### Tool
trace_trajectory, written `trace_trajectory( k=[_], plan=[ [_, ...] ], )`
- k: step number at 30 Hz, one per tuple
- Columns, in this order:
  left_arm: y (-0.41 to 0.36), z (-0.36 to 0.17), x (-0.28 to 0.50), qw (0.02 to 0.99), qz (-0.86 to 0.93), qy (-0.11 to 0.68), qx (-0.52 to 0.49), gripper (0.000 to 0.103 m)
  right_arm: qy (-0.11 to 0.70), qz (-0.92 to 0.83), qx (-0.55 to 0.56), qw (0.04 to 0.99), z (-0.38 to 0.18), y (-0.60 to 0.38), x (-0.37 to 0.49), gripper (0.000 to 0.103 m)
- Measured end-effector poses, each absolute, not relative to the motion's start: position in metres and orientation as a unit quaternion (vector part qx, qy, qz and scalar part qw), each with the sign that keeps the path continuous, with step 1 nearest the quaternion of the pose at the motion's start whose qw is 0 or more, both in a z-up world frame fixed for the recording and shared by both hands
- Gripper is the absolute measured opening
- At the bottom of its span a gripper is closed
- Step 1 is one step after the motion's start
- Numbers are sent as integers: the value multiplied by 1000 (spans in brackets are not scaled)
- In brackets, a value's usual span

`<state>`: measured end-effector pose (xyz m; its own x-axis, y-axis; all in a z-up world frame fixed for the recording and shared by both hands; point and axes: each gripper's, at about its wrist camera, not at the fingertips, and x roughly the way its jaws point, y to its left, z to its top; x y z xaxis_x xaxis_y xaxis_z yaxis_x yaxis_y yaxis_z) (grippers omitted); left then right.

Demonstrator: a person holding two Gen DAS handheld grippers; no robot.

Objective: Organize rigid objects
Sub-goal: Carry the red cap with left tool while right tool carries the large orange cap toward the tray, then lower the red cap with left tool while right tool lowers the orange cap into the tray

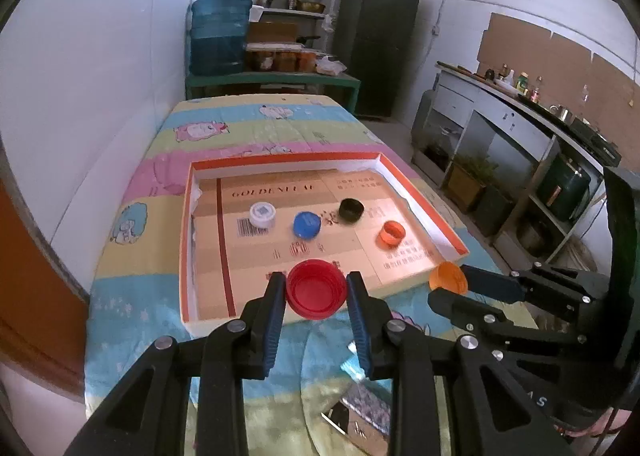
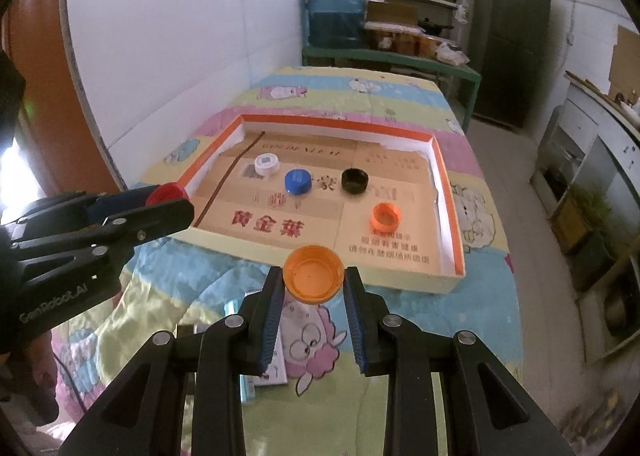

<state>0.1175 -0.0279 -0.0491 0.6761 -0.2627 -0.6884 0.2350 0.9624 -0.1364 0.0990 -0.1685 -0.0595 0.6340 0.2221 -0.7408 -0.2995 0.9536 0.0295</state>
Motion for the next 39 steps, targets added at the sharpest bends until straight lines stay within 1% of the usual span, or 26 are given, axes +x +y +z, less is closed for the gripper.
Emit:
trace_trajectory(
  k=[15, 39],
  plan=[
    [-19, -62, 166, 909, -117, 398, -35, 31, 407, 163, -45, 898, -63, -162, 142, 31],
    [-9, -103, 226, 891, -94, 442, -40, 31, 438, 177, -39, 881, -95, -156, 207, 31]
  ],
)
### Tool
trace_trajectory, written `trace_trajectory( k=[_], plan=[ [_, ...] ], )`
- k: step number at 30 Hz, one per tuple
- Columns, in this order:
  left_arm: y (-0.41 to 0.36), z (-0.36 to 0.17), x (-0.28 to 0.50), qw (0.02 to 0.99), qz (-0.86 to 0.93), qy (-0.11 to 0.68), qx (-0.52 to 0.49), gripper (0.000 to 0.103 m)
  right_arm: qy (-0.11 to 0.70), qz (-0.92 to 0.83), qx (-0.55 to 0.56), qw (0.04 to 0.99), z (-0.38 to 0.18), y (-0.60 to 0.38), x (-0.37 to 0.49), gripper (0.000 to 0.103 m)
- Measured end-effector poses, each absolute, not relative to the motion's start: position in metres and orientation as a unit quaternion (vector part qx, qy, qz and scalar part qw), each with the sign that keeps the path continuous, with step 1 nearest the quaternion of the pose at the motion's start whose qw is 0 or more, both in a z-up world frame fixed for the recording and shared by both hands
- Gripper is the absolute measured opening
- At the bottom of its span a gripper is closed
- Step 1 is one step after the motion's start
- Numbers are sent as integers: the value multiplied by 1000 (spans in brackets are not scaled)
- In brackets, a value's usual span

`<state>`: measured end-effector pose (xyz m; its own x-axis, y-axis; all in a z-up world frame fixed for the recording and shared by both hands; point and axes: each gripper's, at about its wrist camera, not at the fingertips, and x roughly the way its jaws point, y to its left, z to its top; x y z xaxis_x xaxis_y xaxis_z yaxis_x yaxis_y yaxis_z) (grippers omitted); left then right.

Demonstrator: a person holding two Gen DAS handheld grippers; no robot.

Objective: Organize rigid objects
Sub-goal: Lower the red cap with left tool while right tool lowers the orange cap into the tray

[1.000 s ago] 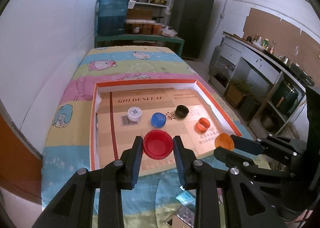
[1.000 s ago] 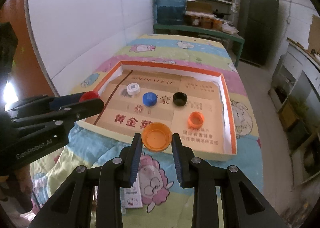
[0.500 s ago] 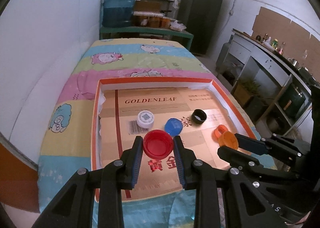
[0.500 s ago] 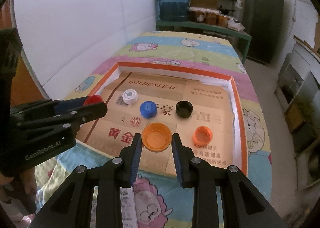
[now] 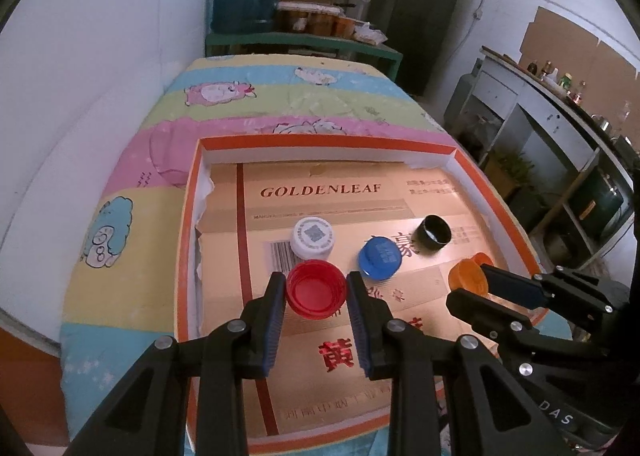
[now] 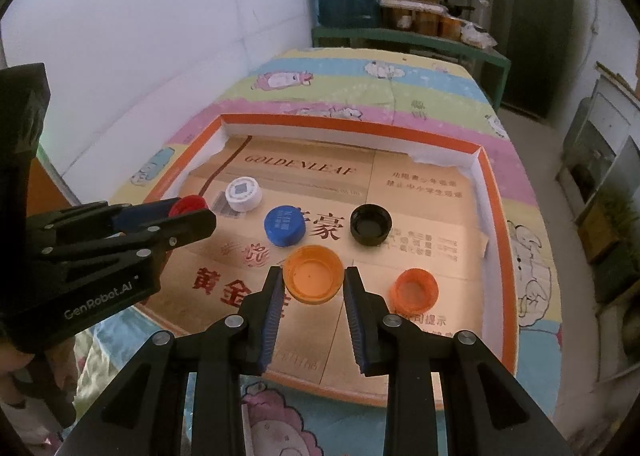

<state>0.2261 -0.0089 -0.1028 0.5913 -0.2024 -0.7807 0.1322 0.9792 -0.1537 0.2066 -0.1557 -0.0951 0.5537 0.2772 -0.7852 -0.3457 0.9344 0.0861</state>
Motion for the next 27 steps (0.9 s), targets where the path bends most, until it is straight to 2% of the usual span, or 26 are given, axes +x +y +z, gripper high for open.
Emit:
trace_trajectory(
  k=[27],
  plan=[
    [-7, -119, 241, 883, -90, 459, -39, 31, 455, 181, -37, 871, -114, -153, 230, 31]
  ],
)
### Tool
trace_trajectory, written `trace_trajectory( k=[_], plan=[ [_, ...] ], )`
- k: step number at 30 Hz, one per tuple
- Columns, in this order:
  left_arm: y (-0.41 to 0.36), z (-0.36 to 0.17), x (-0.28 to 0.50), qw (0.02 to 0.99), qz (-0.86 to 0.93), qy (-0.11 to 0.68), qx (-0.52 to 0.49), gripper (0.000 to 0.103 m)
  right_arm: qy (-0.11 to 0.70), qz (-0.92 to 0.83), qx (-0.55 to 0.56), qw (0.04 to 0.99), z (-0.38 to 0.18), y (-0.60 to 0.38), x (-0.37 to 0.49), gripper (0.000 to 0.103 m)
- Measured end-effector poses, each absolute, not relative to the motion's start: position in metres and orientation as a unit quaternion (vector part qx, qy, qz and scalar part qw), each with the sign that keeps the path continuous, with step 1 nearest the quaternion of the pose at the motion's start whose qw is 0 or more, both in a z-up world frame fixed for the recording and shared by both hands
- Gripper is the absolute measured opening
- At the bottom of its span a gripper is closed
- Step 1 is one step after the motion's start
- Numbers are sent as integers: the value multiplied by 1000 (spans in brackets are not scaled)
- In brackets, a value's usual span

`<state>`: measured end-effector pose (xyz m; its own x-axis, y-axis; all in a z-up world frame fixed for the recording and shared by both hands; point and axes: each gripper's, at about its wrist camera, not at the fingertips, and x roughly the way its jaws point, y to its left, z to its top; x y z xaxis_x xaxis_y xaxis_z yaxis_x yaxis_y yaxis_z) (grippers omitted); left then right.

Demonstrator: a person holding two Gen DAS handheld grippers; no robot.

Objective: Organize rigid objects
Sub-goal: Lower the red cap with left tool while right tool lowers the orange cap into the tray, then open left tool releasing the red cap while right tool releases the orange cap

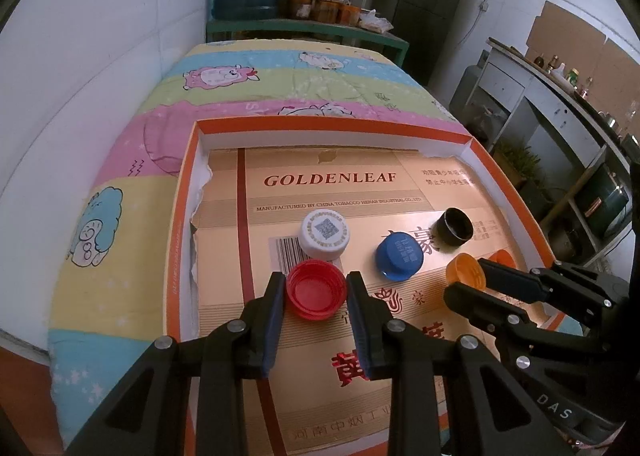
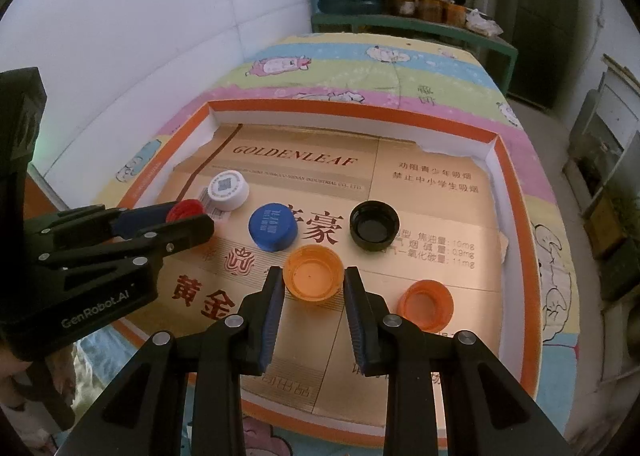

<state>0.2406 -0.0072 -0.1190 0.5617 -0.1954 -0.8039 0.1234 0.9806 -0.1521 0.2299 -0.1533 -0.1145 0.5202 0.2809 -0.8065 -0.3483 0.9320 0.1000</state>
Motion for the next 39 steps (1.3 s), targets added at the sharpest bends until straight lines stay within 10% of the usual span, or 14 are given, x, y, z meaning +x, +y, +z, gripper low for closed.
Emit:
trace_trajectory(
  k=[24, 39],
  plan=[
    [-10, -125, 243, 882, -93, 461, -31, 31, 461, 181, -42, 868, -123, -151, 232, 31],
    [-16, -121, 240, 884, -108, 454, -31, 48, 461, 179, -41, 868, -121, -152, 231, 33]
  ],
)
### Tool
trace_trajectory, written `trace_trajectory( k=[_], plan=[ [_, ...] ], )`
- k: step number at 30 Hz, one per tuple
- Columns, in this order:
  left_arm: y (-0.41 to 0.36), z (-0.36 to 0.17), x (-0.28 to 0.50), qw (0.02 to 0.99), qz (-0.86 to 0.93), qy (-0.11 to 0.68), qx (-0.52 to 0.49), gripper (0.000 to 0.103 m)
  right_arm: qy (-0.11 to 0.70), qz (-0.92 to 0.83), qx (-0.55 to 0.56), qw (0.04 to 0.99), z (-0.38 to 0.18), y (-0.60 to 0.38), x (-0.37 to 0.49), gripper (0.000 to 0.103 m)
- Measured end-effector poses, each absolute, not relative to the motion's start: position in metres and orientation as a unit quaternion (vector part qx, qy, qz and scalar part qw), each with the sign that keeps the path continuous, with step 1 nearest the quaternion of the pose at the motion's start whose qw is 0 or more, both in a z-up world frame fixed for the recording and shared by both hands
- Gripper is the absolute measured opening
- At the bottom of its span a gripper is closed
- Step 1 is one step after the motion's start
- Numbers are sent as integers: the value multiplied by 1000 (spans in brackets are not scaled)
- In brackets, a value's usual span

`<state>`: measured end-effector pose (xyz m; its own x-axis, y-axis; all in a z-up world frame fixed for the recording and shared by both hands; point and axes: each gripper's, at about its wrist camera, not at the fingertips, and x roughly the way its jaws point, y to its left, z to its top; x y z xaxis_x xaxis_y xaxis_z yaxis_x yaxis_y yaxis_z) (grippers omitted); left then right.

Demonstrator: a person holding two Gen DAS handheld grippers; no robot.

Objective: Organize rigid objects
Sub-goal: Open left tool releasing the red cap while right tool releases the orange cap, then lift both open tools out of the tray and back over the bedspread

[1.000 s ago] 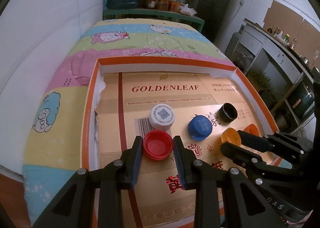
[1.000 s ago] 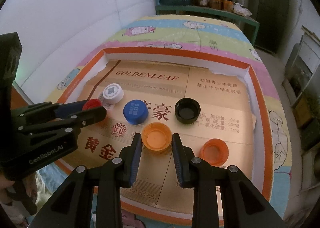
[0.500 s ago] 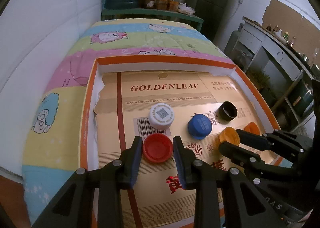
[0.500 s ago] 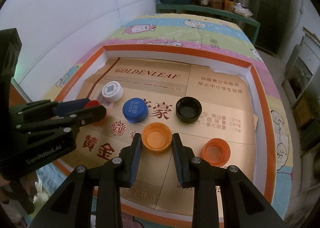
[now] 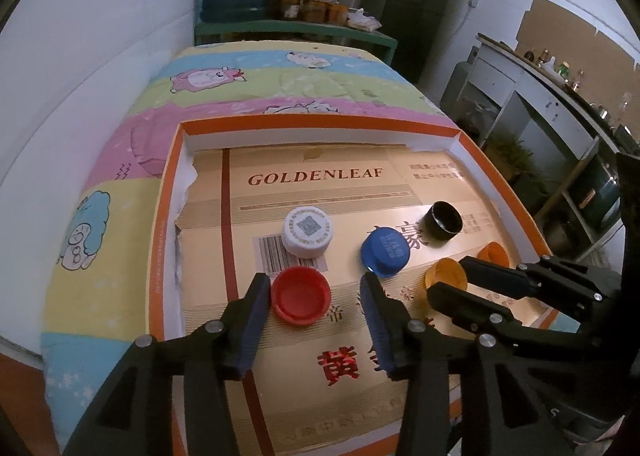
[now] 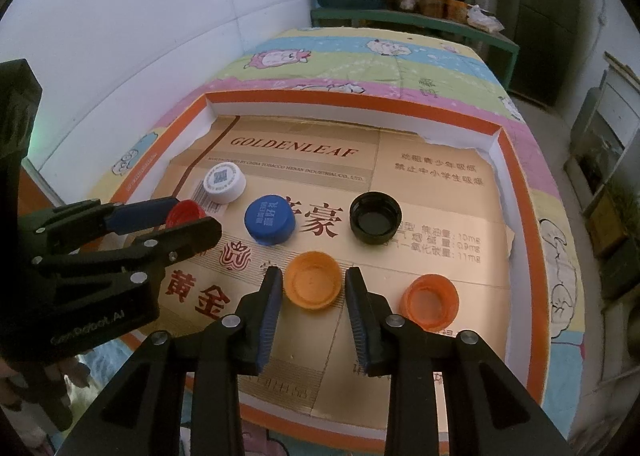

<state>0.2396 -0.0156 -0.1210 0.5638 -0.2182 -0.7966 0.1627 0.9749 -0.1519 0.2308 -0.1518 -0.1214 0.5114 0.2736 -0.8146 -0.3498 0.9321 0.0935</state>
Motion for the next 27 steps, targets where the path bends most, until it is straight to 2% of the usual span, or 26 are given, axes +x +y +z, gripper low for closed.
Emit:
trace_trajectory(
  k=[27],
  plan=[
    [-17, -96, 210, 895, -104, 434, -12, 50, 444, 177, -35, 878, -101, -157, 207, 33]
  ],
)
